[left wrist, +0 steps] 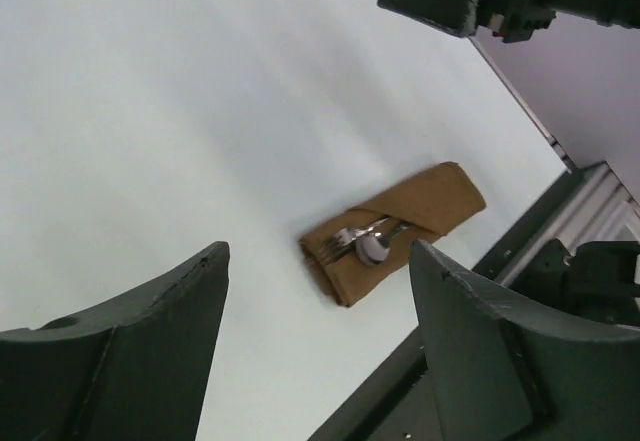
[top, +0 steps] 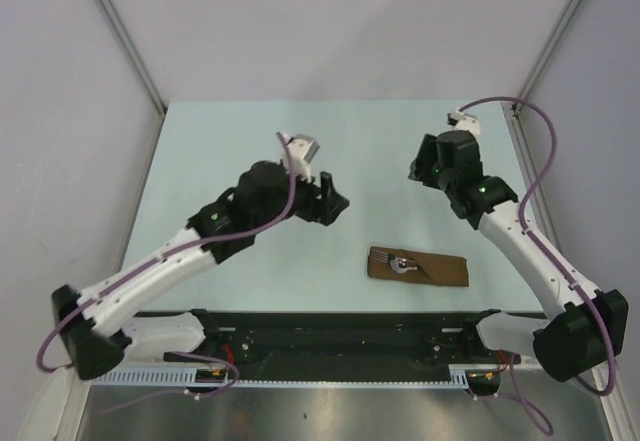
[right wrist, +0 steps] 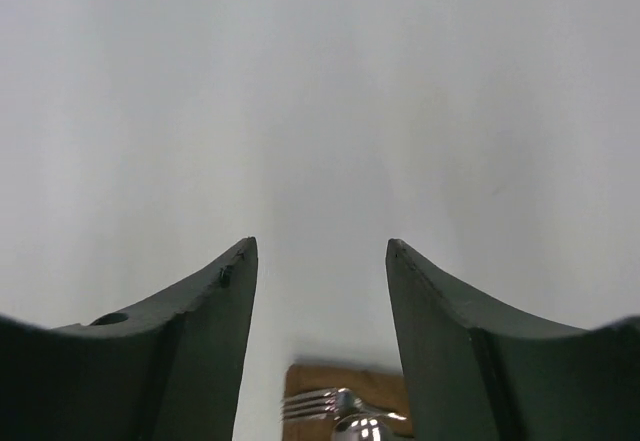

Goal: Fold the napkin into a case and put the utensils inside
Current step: Reset both arms

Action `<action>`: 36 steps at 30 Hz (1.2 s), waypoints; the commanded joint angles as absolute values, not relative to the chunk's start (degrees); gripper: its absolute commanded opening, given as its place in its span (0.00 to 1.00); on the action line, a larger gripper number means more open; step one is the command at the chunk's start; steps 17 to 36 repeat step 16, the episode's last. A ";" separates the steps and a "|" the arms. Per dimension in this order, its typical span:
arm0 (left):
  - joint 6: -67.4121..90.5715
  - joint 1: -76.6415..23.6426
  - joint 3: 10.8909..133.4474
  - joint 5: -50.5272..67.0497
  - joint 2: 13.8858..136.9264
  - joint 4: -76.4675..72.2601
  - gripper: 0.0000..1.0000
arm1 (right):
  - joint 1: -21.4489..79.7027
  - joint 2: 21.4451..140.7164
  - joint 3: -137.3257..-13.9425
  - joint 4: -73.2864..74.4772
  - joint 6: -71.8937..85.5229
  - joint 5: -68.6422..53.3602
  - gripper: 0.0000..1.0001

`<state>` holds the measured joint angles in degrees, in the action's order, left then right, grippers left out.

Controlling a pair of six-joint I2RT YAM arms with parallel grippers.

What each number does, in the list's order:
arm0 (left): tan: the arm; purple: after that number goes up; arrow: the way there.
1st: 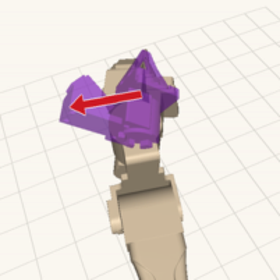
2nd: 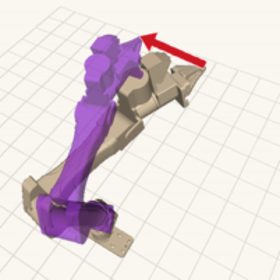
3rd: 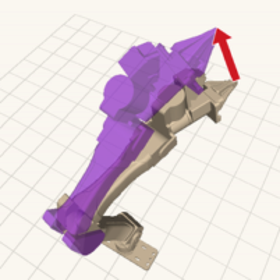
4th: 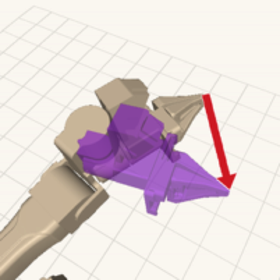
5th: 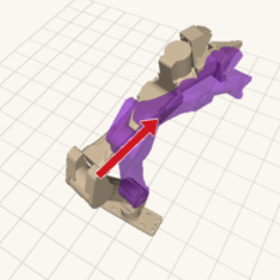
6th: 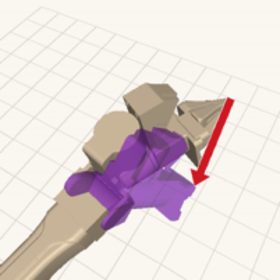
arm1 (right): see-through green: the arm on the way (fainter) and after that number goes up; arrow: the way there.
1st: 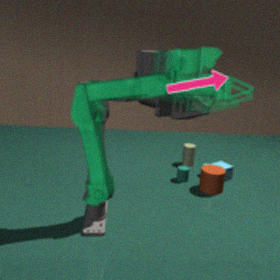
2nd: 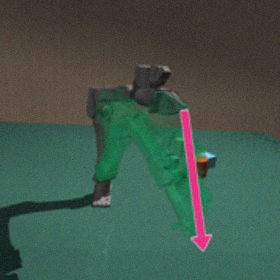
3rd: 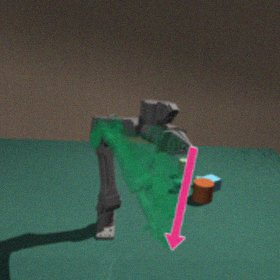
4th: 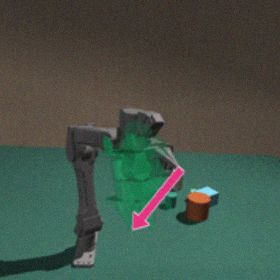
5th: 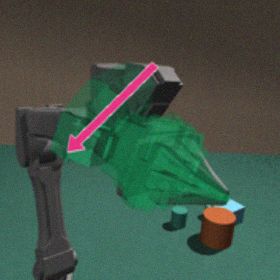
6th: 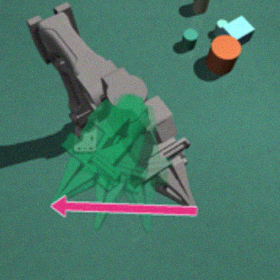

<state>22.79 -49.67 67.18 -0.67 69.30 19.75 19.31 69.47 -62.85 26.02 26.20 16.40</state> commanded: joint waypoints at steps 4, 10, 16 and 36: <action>28.03 -49.57 41.53 -15.99 49.34 3.27 0.94 | 31.63 70.32 -58.73 19.09 29.08 10.46 0.65; 29.97 -49.48 33.23 -17.40 41.32 -3.16 0.99 | 31.56 63.29 -45.27 9.06 29.53 4.31 1.00; 31.90 -49.48 28.75 -17.75 38.33 -10.62 1.00 | 28.83 57.32 -40.96 3.53 30.76 -4.90 1.00; 31.90 -49.48 28.75 -17.75 38.33 -10.62 1.00 | 28.83 57.32 -40.96 3.53 30.76 -4.90 1.00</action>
